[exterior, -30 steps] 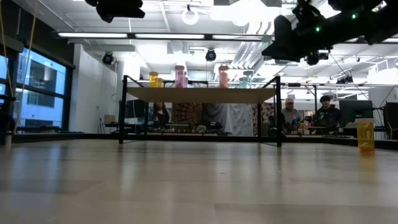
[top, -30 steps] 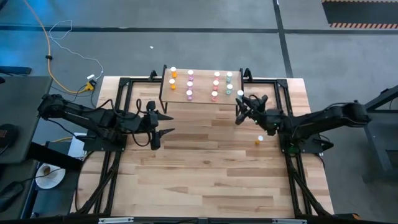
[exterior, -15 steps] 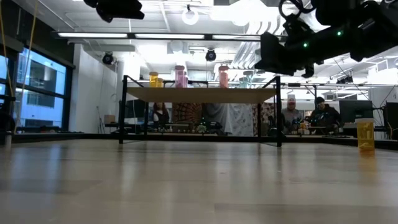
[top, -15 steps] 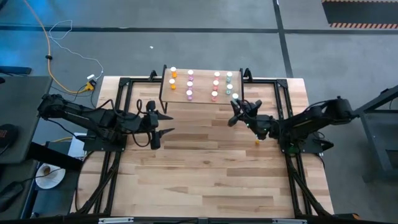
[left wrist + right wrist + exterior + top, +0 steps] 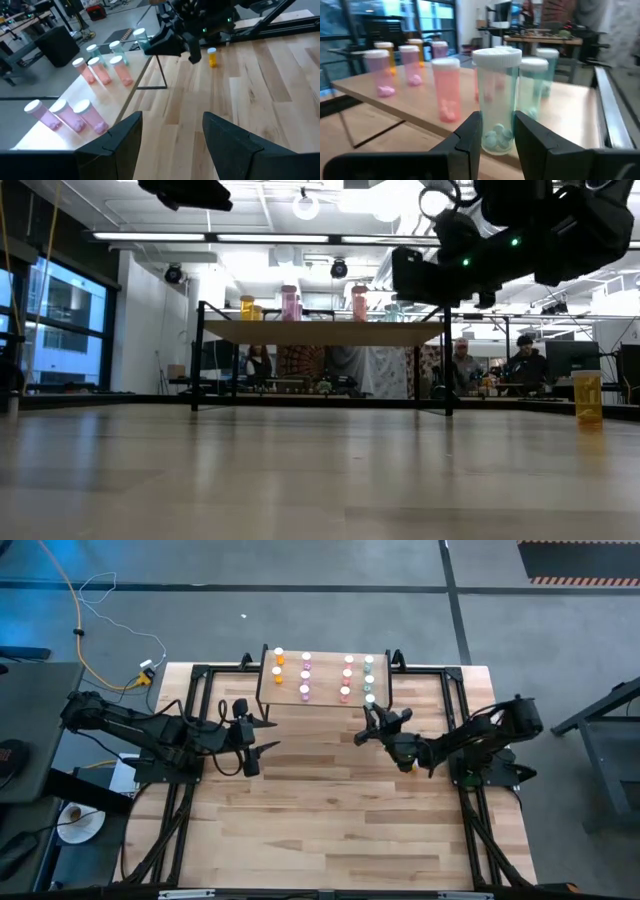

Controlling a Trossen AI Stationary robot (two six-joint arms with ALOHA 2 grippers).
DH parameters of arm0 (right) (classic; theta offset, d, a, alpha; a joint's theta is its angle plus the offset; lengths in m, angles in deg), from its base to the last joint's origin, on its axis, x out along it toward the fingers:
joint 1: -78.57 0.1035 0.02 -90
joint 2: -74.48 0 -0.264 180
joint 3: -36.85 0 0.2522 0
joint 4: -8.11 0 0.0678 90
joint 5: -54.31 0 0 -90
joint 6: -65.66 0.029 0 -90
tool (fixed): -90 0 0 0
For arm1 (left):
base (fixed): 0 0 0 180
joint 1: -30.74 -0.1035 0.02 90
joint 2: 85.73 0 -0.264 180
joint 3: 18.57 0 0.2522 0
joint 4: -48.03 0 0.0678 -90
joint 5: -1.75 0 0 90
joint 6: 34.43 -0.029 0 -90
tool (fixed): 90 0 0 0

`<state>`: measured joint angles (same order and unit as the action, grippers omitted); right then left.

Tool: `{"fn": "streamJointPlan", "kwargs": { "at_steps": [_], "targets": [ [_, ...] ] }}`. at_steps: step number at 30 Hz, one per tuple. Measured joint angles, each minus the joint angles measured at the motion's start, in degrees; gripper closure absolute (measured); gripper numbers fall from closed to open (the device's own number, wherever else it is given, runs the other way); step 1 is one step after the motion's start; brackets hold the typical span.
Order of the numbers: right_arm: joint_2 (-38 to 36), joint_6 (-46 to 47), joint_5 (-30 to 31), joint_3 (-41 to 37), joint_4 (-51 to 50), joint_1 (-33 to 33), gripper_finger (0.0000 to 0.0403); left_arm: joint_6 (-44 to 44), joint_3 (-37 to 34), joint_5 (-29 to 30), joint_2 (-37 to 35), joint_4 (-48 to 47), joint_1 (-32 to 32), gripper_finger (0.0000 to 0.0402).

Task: Pick and place medicine bottles onto shelf by color
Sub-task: Put the blue pill bottle on the shelf aligned with other blue pill bottles

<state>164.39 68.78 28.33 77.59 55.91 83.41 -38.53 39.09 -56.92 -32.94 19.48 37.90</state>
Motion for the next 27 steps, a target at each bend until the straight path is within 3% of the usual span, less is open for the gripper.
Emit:
{"fn": "streamJointPlan", "kwargs": {
  "at_steps": [4,16,27],
  "targets": [
    [3.4,2.7,5.9,1.0,0.0,0.6,0.0314,-0.7,0.0,0.0,0.0,0.0,0.0,0.0202],
    [6.6,1.4,9.3,4.3,0.0,-0.5,0.0314,-1.8,0.0,1.5,0.0,0.1,0.0,0.0202],
    [6.6,4.5,5.8,4.3,0.0,-3.6,0.0314,-2.2,0.0,2.4,0.0,0.1,0.0,0.0202]
  ]
}}
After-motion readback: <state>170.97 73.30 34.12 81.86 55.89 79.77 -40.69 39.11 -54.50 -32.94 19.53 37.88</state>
